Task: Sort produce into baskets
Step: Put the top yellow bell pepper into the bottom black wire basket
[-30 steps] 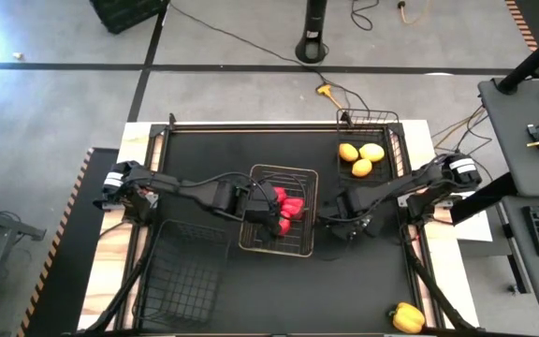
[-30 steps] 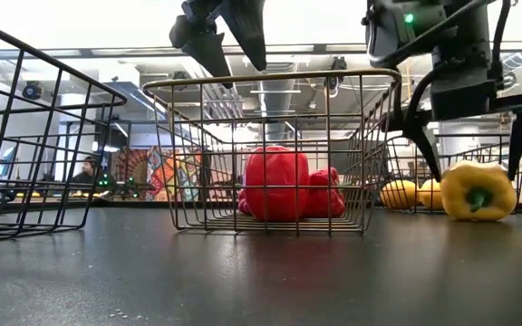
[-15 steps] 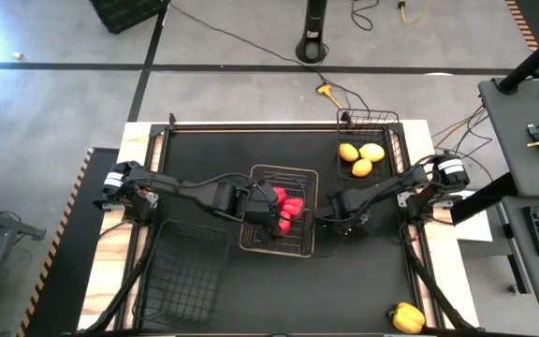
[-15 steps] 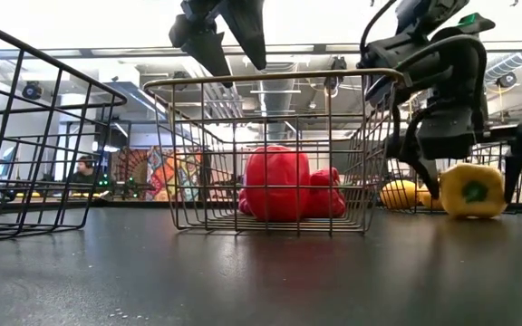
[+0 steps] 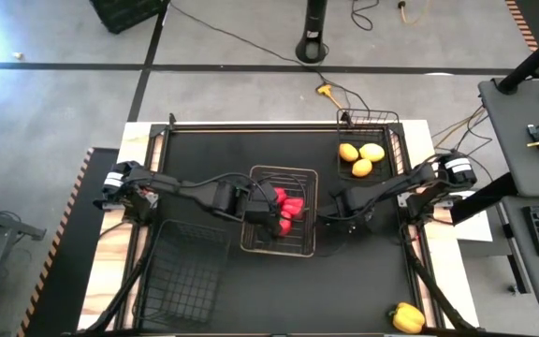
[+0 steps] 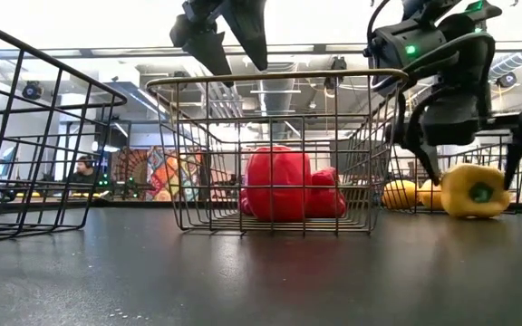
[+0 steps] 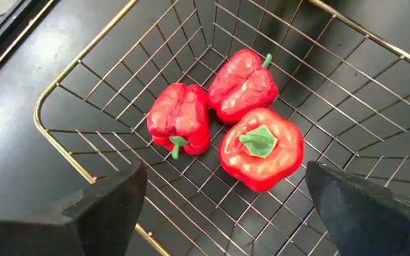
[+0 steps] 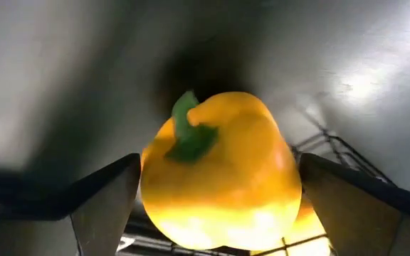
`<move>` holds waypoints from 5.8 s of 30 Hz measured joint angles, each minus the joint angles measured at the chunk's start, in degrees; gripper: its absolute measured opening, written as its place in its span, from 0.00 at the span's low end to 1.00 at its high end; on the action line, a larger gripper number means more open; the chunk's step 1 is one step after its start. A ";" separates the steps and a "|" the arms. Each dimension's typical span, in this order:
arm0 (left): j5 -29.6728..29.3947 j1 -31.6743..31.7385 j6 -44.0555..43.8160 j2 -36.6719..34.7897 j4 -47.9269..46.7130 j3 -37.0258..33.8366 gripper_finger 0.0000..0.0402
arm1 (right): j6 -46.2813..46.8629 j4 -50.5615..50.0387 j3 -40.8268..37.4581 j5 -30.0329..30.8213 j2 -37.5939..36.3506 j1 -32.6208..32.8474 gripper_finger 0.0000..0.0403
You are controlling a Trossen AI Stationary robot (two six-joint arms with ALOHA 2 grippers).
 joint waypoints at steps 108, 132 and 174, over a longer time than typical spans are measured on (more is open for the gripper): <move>10.84 -15.24 10.49 -1.70 -2.94 4.53 0.91 | 57.96 50.24 10.85 -4.31 7.93 32.02 0.82; 17.10 -23.69 -10.12 -1.12 -4.59 4.28 0.91 | 34.87 75.76 14.73 -3.34 21.52 26.39 0.82; 6.09 -24.16 9.36 -4.04 -4.71 3.85 0.91 | 56.01 51.93 25.46 11.27 18.95 29.15 0.95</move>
